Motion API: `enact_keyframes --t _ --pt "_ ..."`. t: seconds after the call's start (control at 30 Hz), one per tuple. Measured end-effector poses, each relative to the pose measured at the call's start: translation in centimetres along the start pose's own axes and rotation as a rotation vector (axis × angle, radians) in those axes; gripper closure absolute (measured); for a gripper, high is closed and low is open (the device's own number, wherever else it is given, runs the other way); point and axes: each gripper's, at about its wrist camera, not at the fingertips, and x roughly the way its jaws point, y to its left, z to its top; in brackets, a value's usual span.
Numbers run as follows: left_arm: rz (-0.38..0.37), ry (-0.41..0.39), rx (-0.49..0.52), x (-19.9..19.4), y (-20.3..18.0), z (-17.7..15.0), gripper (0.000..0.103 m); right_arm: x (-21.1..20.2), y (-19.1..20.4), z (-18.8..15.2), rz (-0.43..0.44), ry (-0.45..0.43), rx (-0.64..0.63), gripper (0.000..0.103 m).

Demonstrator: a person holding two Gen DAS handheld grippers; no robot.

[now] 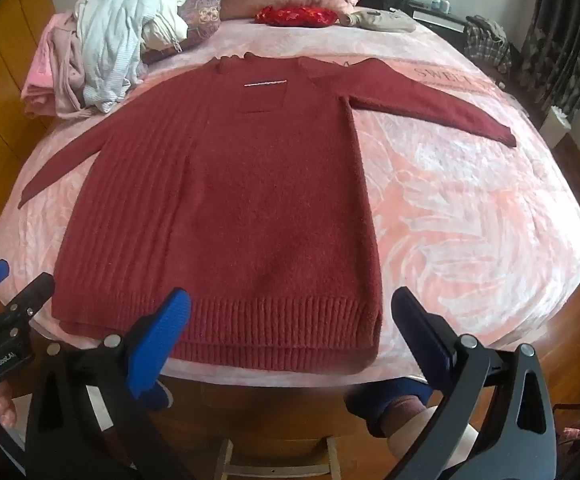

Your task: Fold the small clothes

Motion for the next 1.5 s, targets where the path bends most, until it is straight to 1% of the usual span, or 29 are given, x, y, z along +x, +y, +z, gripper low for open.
enact_keyframes --t 0.07,0.1,0.17,0.2,0.3,0.5,0.8,1.5 --pt "-0.007 0.008 -0.005 0.1 0.2 0.0 0.004 0.4 0.0 0.1 0.005 0.019 -0.005 0.003" --pt "-0.006 0.017 -0.009 -0.1 0.5 0.5 0.004 0.4 0.6 0.1 -0.007 0.007 -0.02 0.003" --pt "0.014 0.007 0.001 -0.1 0.2 0.6 0.004 0.7 0.8 0.3 -0.011 0.012 -0.013 0.003" --pt "0.021 -0.005 0.001 -0.1 0.0 0.2 0.004 0.7 0.0 0.1 0.005 0.0 0.0 0.003" --pt "0.026 -0.015 0.004 -0.4 -0.2 0.1 0.004 0.4 -0.1 -0.1 0.017 -0.007 -0.004 0.003" --pt "0.032 -0.025 0.014 -0.5 -0.4 0.0 0.004 0.7 0.0 -0.2 0.002 -0.003 -0.005 0.003" --pt "0.032 -0.023 0.009 -0.4 0.0 -0.1 0.004 1.1 -0.3 -0.2 -0.008 0.02 0.022 0.003" --pt "0.038 -0.019 0.008 -0.3 0.0 0.1 0.004 1.0 -0.5 -0.1 -0.024 0.003 0.031 0.003"
